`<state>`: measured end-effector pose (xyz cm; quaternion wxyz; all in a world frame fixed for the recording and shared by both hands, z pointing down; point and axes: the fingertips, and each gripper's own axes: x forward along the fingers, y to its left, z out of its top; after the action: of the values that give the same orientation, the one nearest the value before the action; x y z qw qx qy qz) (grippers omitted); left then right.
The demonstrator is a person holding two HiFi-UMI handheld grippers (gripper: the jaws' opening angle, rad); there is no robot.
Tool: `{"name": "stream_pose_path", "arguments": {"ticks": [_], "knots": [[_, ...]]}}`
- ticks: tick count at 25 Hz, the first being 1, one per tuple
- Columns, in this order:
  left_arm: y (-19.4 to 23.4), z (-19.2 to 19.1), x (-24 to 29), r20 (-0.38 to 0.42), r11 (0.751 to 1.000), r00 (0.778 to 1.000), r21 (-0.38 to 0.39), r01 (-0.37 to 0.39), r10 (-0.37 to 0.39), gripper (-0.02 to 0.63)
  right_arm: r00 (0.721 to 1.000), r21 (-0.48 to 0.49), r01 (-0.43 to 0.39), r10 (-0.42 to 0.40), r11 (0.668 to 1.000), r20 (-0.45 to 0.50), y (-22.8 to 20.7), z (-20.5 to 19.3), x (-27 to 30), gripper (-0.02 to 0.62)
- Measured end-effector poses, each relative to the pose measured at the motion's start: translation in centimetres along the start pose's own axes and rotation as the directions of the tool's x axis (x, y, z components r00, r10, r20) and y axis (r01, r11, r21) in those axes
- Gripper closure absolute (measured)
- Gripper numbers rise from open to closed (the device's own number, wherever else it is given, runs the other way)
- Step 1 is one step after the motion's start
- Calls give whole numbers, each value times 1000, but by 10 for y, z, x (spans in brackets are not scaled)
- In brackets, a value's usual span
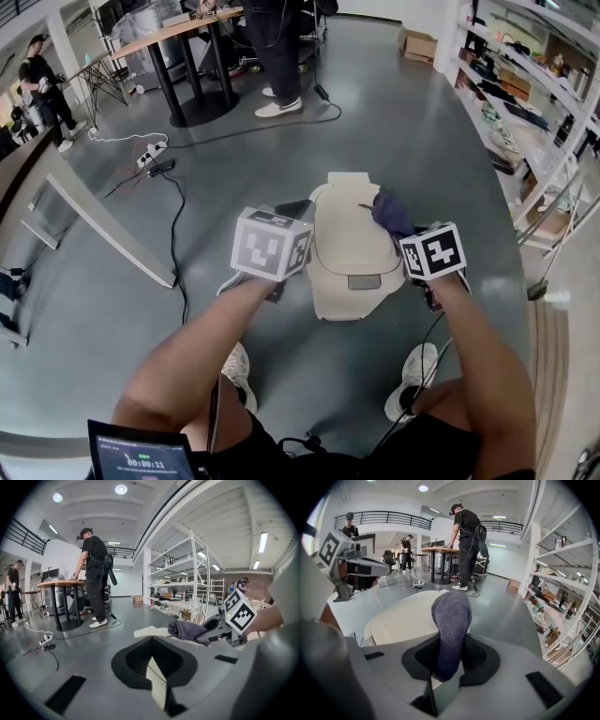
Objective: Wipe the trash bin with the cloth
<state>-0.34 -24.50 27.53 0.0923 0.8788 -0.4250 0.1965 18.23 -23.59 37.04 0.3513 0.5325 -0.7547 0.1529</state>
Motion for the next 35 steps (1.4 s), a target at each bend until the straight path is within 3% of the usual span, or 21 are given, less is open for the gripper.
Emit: {"name": "stream_pose_path", "arguments": {"ticks": [5, 9, 13, 23, 29, 35], "knots": [[1, -4, 2, -6, 1000, 1000, -4, 1, -1, 609, 997, 45, 8, -11, 999, 70, 9, 16, -10, 503], [4, 3, -10, -2, 1000, 1000, 9, 1, -1, 609, 982, 48, -83, 74, 995, 174, 53, 48, -37, 505], [11, 1, -16, 5, 1000, 1000, -11, -6, 6, 609, 964, 43, -192, 180, 980, 195, 104, 57, -42, 503], [23, -24, -15, 0, 1000, 1000, -8, -28, 28, 609, 949, -134, -293, 305, 947, 83, 170, 29, -25, 503], [34, -24, -30, -13, 999, 999, -5, -51, 51, 609, 957, -206, -274, 287, 939, 37, 176, 12, -16, 503], [37, -27, -30, -23, 998, 998, -13, -54, 54, 609, 960, -201, -264, 278, 943, 40, 169, 12, -18, 504]]}}
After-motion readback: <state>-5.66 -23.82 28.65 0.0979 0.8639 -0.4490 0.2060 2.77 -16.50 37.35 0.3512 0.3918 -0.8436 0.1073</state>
